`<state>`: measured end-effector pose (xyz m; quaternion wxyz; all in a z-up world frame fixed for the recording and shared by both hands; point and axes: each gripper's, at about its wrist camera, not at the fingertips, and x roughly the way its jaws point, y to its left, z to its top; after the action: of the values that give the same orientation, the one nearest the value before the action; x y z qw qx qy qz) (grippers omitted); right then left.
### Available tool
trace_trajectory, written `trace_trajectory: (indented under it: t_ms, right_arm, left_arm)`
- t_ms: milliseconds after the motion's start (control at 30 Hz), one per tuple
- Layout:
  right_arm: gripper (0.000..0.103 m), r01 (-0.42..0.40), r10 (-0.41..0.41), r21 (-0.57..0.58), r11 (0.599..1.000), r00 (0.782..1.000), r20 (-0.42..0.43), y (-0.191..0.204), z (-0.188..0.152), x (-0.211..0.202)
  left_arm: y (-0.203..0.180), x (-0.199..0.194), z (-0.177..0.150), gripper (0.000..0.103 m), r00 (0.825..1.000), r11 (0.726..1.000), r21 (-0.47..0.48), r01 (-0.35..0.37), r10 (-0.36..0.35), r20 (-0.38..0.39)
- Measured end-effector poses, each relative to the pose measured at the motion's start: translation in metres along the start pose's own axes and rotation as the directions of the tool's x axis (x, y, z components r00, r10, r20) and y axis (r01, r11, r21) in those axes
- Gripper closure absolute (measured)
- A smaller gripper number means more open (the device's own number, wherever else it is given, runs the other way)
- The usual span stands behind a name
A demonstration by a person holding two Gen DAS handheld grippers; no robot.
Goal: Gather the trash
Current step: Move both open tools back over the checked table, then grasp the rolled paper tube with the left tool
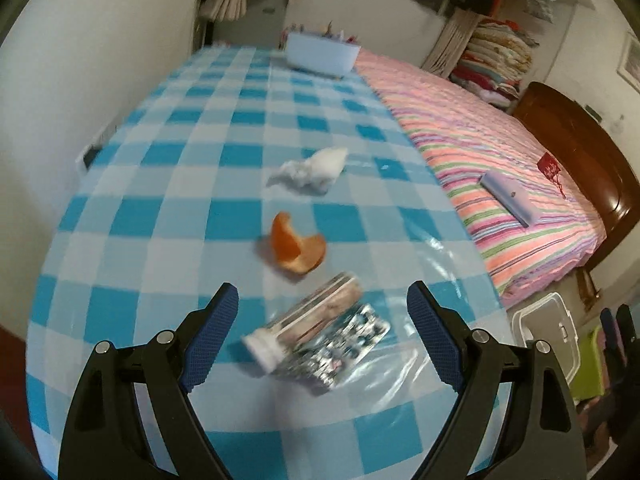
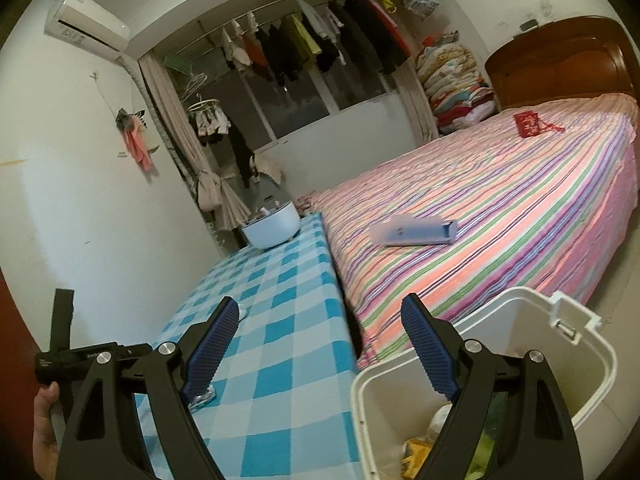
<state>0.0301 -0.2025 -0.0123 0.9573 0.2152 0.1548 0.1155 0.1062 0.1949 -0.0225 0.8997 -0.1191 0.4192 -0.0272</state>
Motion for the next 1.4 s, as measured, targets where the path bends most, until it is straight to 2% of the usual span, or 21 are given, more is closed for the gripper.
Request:
trace_trajectory:
  t_ms: [267, 333, 400, 467, 567, 1400]
  right_arm:
    - [0.022, -0.025, 0.025, -0.009, 1.0, 1.0, -0.017, 0.008, -0.007, 0.006]
    - [0.022, -0.027, 0.027, -0.016, 1.0, 1.0, -0.017, 0.009, -0.008, 0.007]
    - [0.022, -0.027, 0.027, -0.019, 0.999, 1.0, -0.016, 0.01, -0.009, 0.007]
    - [0.022, -0.028, 0.027, -0.015, 1.0, 0.999, -0.019, 0.009, -0.009, 0.008]
    - [0.022, -0.031, 0.031, -0.008, 0.999, 0.999, -0.022, 0.009, -0.009, 0.008]
    - [0.022, -0.049, 0.049, 0.01, 0.999, 0.997, -0.056, 0.009, -0.017, 0.018]
  left_arm:
    - [-0.006, 0.028, -0.014, 0.02, 0.994, 0.998, 0.063, -0.03, 0.037, -0.106]
    - [-0.004, 0.031, -0.012, 0.025, 0.992, 0.997, 0.06, -0.044, 0.051, -0.118]
    - [0.0, 0.035, -0.011, 0.036, 0.989, 0.997, 0.063, -0.054, 0.062, -0.135]
    - [0.004, 0.042, -0.014, 0.039, 0.985, 0.996, 0.064, -0.054, 0.064, -0.162]
    - [0.005, 0.051, -0.018, 0.039, 0.978, 0.994, 0.079, -0.07, 0.084, -0.192]
    - [-0.023, 0.059, -0.016, 0.035, 0.967, 0.993, 0.122, 0.008, 0.023, -0.253]
